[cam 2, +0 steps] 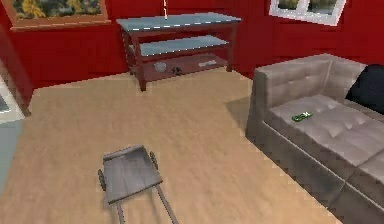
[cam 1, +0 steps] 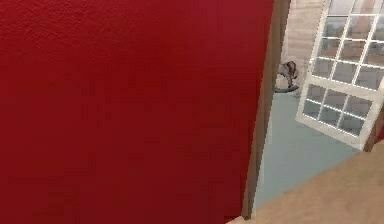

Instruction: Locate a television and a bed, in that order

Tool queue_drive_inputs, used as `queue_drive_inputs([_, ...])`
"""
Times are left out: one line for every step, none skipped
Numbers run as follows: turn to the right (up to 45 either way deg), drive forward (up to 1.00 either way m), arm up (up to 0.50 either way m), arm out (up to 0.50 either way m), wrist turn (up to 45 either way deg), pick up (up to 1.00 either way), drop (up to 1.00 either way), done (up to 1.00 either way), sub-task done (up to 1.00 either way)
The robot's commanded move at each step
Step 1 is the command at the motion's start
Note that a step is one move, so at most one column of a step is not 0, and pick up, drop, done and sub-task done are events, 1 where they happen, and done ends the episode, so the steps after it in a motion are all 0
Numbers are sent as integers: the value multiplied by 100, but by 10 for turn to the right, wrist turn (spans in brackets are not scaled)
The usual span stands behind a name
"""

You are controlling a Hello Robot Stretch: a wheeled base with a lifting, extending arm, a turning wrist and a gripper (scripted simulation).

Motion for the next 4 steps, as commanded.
queue_drive_inputs([-450,0,0,0,0,0,0,0,0])
queue_drive_inputs([-450,0,0,0,0,0,0,0,0])
queue_drive_inputs([-270,0,0,0,0,0,0,0,0])
queue_drive_inputs([0,30,0,0,0,0,0,0,0])
